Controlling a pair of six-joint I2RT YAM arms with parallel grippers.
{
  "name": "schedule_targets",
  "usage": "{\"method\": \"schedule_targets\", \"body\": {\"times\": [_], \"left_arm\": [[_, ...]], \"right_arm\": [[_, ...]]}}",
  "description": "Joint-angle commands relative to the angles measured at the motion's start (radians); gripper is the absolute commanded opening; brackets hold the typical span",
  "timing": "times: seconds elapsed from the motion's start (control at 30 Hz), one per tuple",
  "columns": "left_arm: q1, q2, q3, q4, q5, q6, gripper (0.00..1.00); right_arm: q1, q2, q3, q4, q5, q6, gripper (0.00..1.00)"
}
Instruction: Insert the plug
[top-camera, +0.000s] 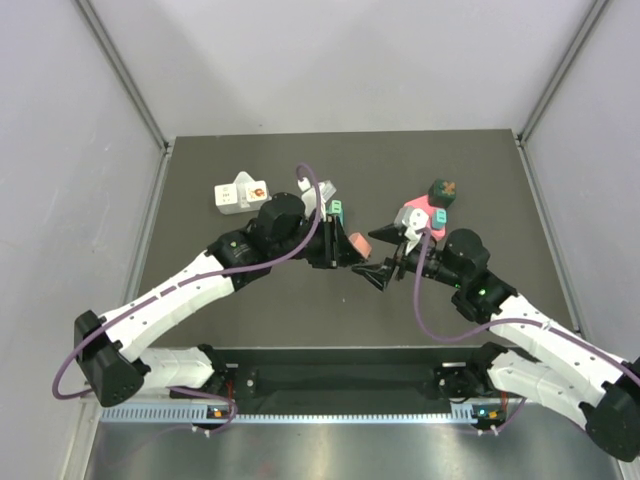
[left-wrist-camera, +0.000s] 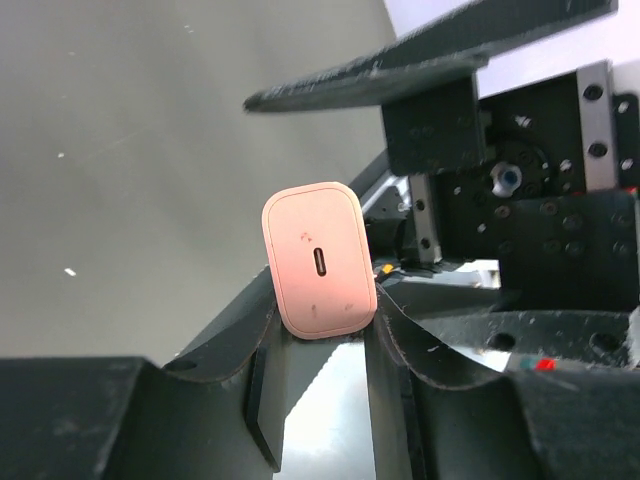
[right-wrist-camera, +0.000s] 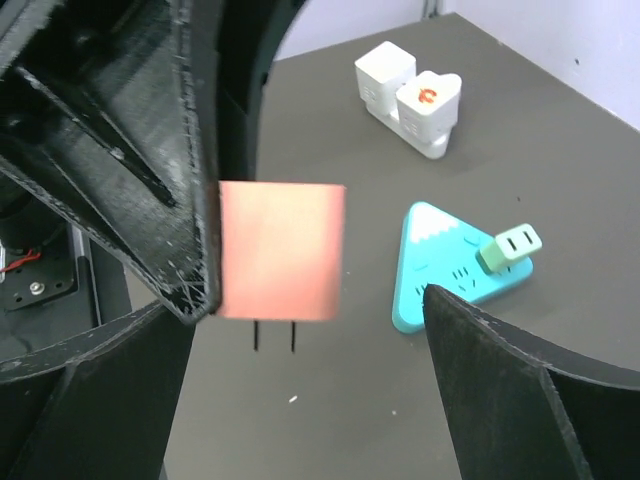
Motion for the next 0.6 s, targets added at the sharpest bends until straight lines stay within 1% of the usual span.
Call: {"method": "schedule_targets", "body": {"times": [0.0, 0.1, 0.17, 0.2, 0.27, 0.3, 0.33, 0.37, 0.4, 0.47, 0.5, 0.53, 0.57], "left_arm": [[0.002, -0.001, -0.001, 0.082, 0.043, -0.036, 0.0], [0.001, 0.004, -0.003, 0.082, 0.046, -0.036, 0.0], [0.002, 0.007, -0.003, 0.078, 0.044, -0.033, 0.0], [0.002, 0.005, -0.003, 0.079, 0.044, -0.033, 0.0], [0.002, 0.01, -0.003, 0.082, 0.049, -0.035, 0.0], [0.002, 0.011, -0.004, 0.081, 0.051, -0.035, 0.0], [0.002, 0.013, -0.004, 0.082, 0.052, -0.035, 0.02], [0.003, 0.017, -0.004, 0.082, 0.058, -0.036, 0.07], [0.003, 0.016, 0.0, 0.081, 0.06, -0.036, 0.23], [0.009, 0.016, 0.01, 0.058, 0.06, -0.029, 0.39], [0.011, 0.016, 0.022, 0.05, 0.057, -0.024, 0.45], [0.017, 0.019, 0.031, 0.026, 0.058, -0.012, 0.5], [0.02, 0.022, 0.039, 0.015, 0.057, -0.007, 0.51]], "right_arm": [[0.04, 0.006, 0.054, 0.105, -0.012, -0.034, 0.9], [0.051, 0.003, 0.028, 0.172, -0.013, -0.019, 0.88], [0.054, 0.003, 0.019, 0.186, -0.01, -0.014, 0.84], [0.056, 0.006, 0.017, 0.191, -0.012, -0.013, 0.74], [0.056, 0.011, 0.011, 0.208, -0.03, -0.013, 0.6], [0.059, 0.014, 0.011, 0.211, -0.038, -0.013, 0.42], [0.057, 0.015, 0.008, 0.217, -0.044, -0.011, 0.33], [0.057, 0.017, 0.008, 0.216, -0.055, -0.011, 0.26], [0.059, 0.02, 0.008, 0.208, -0.061, -0.019, 0.16], [0.059, 0.021, 0.015, 0.162, -0.075, -0.037, 0.07], [0.06, 0.026, 0.019, 0.145, -0.081, -0.056, 0.02], [0.06, 0.026, 0.02, 0.121, -0.084, -0.062, 0.0], [0.06, 0.026, 0.02, 0.117, -0.087, -0.065, 0.0]]}}
